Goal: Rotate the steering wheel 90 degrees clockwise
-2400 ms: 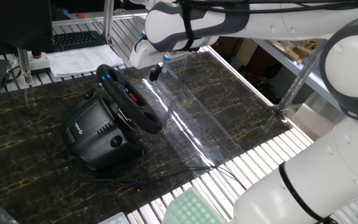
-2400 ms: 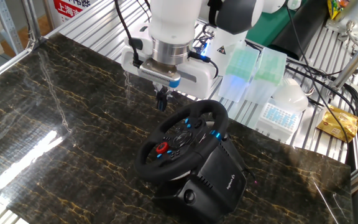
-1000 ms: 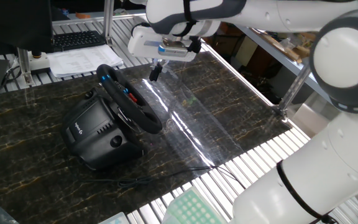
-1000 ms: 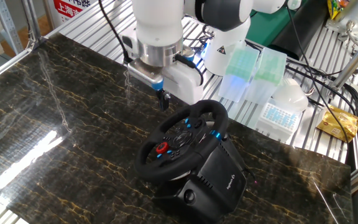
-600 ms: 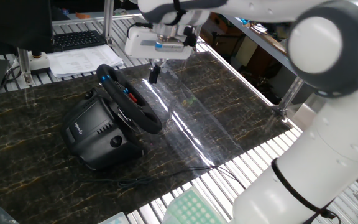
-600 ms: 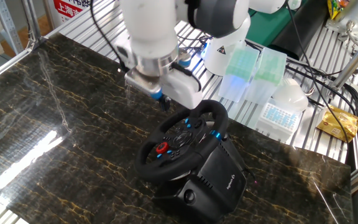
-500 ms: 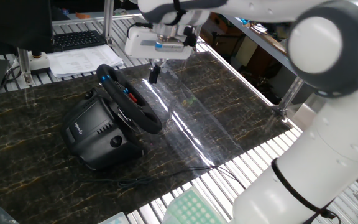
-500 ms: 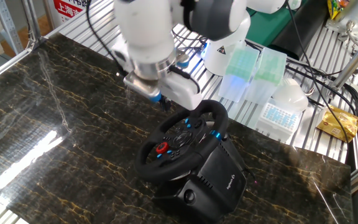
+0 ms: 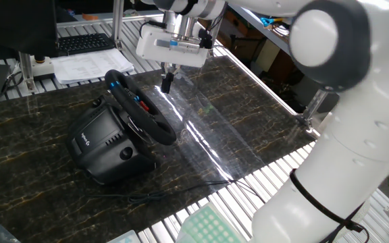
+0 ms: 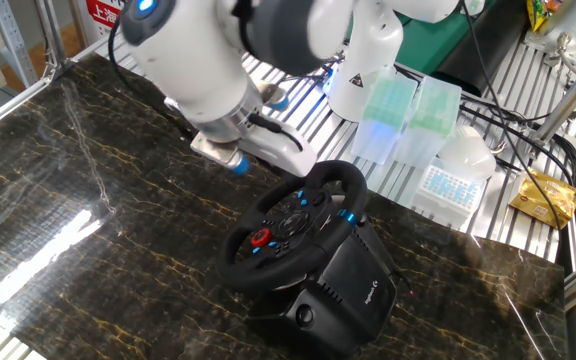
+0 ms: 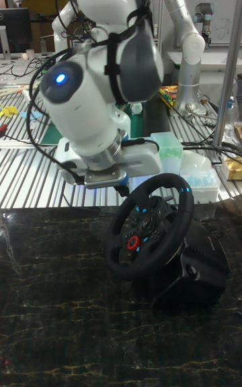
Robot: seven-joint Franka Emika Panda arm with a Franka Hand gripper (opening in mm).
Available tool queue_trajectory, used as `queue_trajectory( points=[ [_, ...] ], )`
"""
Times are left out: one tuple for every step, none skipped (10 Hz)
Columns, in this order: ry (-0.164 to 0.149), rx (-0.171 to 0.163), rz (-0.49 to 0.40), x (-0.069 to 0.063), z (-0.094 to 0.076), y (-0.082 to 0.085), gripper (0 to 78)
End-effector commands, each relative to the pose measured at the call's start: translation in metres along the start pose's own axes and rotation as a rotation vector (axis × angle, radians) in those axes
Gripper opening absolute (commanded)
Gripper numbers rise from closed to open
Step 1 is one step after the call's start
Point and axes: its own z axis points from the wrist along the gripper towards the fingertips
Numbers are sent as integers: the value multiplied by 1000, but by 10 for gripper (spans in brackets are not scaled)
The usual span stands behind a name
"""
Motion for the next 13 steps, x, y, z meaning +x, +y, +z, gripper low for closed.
queue_trajectory(
  points=[
    [4, -16, -5, 16, 4, 1, 0],
    [1, -8, -8, 19, 4, 1, 0],
    [-11, 5, -33, 27, 11, -3, 0],
    [-24, 0, -68, 30, 20, -11, 0],
    [-27, -1, -99, 31, 25, -17, 0],
    [-27, 0, -112, 31, 27, -20, 0],
    [-27, 0, -113, 31, 28, -21, 0],
    [-28, 0, -119, 28, 33, -22, 0],
    [-42, -1, -125, 23, 38, -22, 0],
    [-62, -4, -128, 19, 44, -22, 0],
    [-81, -5, -131, 15, 49, -23, 0],
    [-85, -5, -132, 13, 51, -23, 0],
    [-94, -10, -142, 8, 59, -24, 0]
  ],
)
